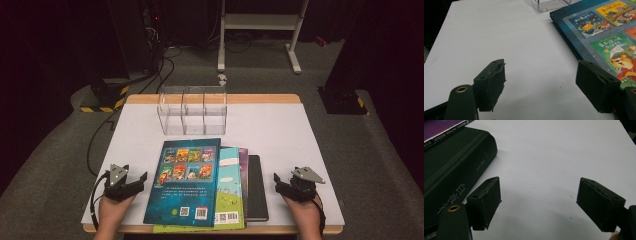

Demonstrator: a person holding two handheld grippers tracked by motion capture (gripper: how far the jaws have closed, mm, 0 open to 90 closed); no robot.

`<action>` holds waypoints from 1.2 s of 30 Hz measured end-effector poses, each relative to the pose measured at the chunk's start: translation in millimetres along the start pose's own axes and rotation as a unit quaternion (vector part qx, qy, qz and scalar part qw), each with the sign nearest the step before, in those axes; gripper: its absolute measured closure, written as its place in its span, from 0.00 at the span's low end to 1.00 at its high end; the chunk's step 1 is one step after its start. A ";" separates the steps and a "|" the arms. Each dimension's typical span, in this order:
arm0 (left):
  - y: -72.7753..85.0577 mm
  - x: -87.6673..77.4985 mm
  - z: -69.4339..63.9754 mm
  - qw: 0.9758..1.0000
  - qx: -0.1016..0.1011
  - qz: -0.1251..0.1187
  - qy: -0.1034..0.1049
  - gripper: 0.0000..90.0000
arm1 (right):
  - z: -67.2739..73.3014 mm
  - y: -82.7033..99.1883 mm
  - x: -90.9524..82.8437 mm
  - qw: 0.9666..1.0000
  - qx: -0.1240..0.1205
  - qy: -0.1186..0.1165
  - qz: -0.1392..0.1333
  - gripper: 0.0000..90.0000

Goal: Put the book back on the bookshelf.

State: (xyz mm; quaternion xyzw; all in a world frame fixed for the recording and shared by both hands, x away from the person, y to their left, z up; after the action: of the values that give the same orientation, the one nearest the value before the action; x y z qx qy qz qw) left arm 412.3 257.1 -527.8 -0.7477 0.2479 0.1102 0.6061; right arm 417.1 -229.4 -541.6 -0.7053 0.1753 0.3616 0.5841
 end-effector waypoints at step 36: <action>0.0 0.6 1.1 1.000 -0.004 0.005 0.000 0.27 | -0.4 -0.2 -1.1 1.000 0.003 -0.001 -0.004 0.21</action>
State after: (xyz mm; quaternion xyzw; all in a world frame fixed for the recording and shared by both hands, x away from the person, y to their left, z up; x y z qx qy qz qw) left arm 413.0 258.0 -528.4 -0.7488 0.2514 0.1139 0.6026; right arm 416.5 -229.9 -540.6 -0.7038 0.1726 0.3594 0.5880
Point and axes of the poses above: each handheld gripper's, and its own axes: x roughly forward along the jaws, y roughly out of its underside, z roughly to its left, the point moved 9 cm from there along x, roughly forward along the jaws, and after that the axes turned 12 degrees about z, right-handed, at the moved point
